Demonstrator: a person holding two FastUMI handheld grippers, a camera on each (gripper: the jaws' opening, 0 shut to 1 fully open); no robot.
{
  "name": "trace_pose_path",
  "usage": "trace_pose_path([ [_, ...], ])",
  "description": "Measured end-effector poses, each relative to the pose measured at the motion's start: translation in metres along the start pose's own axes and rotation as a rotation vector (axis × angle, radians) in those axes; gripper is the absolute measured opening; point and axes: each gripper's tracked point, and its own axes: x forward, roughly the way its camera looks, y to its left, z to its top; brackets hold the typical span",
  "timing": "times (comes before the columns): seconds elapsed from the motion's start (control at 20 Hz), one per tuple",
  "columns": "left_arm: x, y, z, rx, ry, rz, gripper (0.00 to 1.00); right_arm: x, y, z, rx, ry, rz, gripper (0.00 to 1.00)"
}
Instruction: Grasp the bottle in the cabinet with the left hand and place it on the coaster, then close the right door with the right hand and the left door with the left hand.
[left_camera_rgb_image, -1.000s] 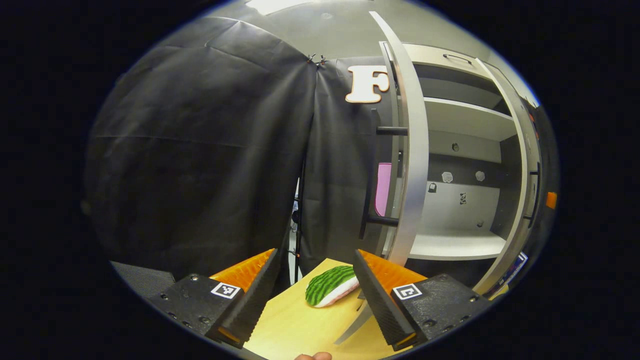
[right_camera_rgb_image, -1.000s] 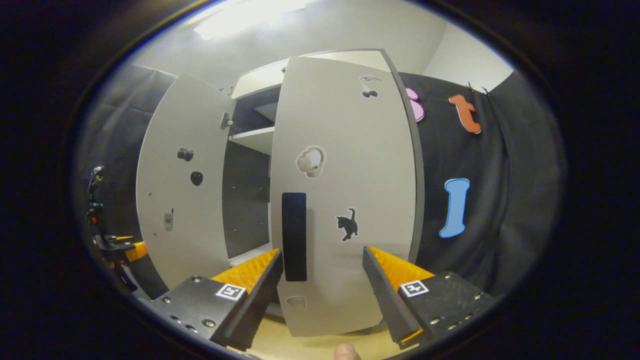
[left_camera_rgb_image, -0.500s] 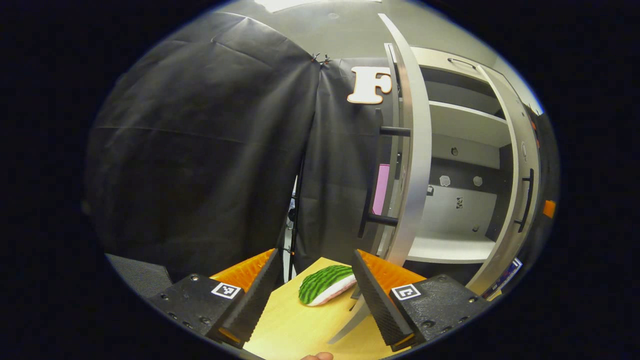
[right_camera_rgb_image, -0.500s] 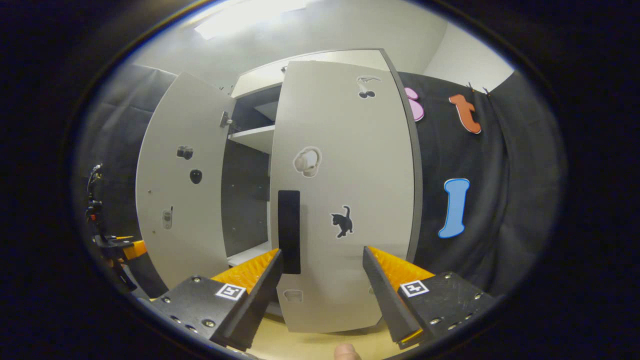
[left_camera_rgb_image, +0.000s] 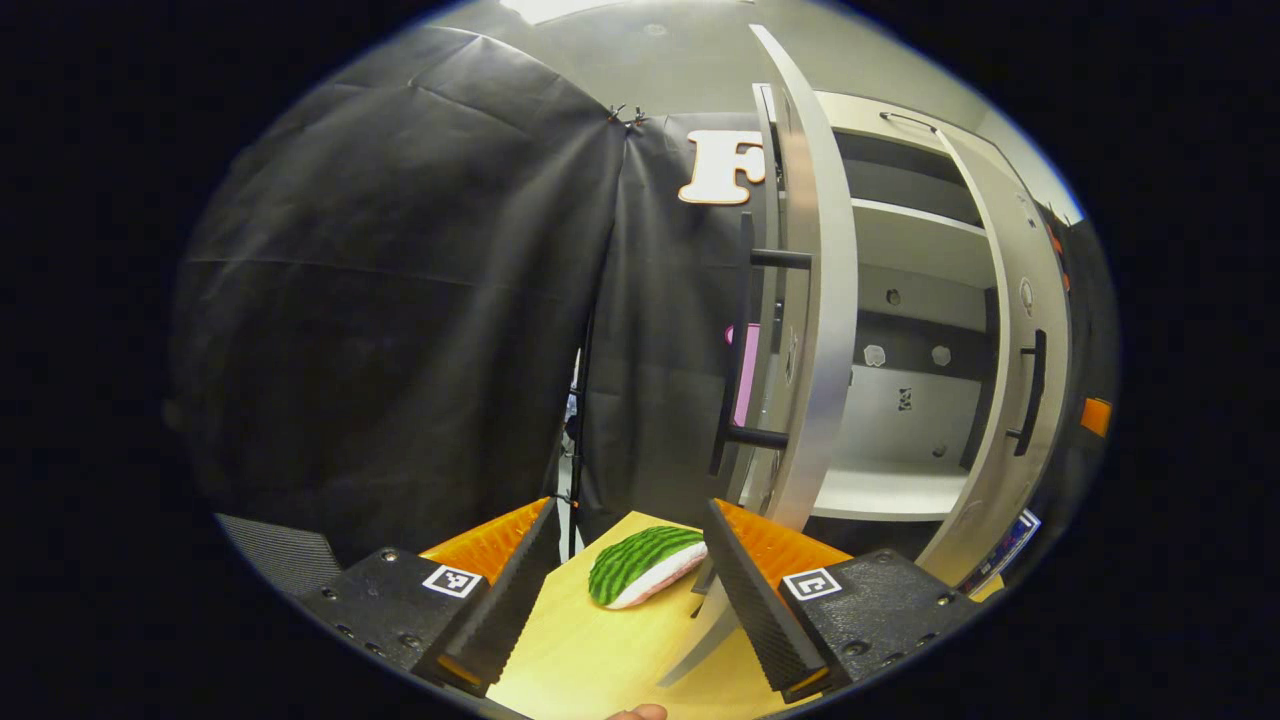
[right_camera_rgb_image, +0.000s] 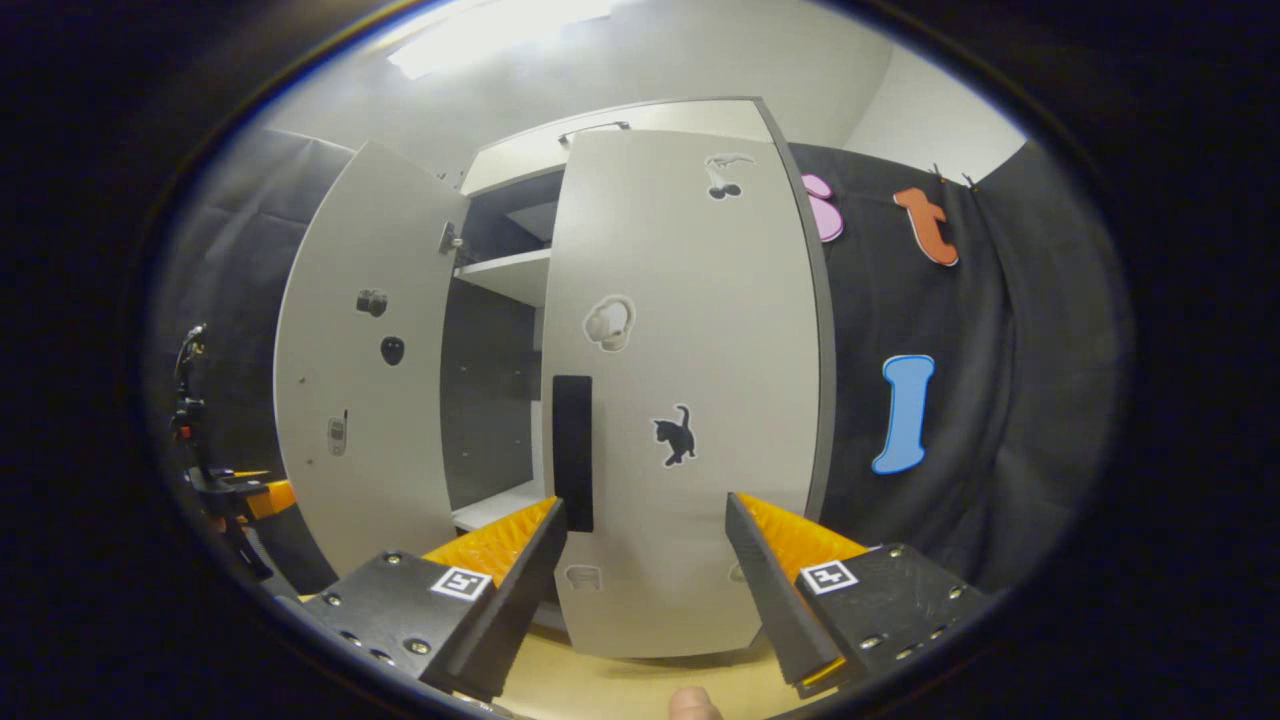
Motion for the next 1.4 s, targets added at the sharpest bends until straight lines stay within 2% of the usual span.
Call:
trace_pose_path([
  [0.25, -0.003, -0.02, -0.002, 0.002, 0.01, -0.053, 0.94, -0.005, -0.004, 0.002, 0.001, -0.002, -0.005, 0.96],
  [0.3, -0.004, -0.025, -0.003, 0.001, 0.012, -0.063, 0.94, -0.007, -0.004, 0.001, 0.0, -0.002, -0.006, 0.93],
  [0.35, -0.005, -0.03, -0.004, 0.001, 0.015, -0.076, 0.94, -0.008, -0.005, 0.002, 0.0, -0.001, -0.008, 0.96],
  [0.6, -0.007, -0.058, -0.009, 0.003, 0.032, -0.145, 0.94, -0.013, -0.012, -0.002, 0.005, 0.005, -0.022, 0.96],
  [0.65, -0.008, -0.062, -0.009, 0.005, 0.033, -0.156, 0.94, -0.014, -0.014, -0.001, 0.006, 0.005, -0.027, 0.93],
  [0.7, -0.008, -0.066, -0.01, 0.009, 0.035, -0.165, 0.94, -0.016, -0.015, -0.003, 0.007, 0.005, -0.031, 0.96],
  [1.15, -0.009, -0.091, -0.013, 0.023, 0.054, -0.22, 0.94, -0.029, -0.025, -0.005, 0.009, 0.007, -0.064, 0.96],
  [1.4, -0.013, -0.116, -0.018, 0.025, 0.071, -0.28, 0.94, -0.038, -0.034, -0.007, 0.007, 0.012, -0.088, 0.96],
])
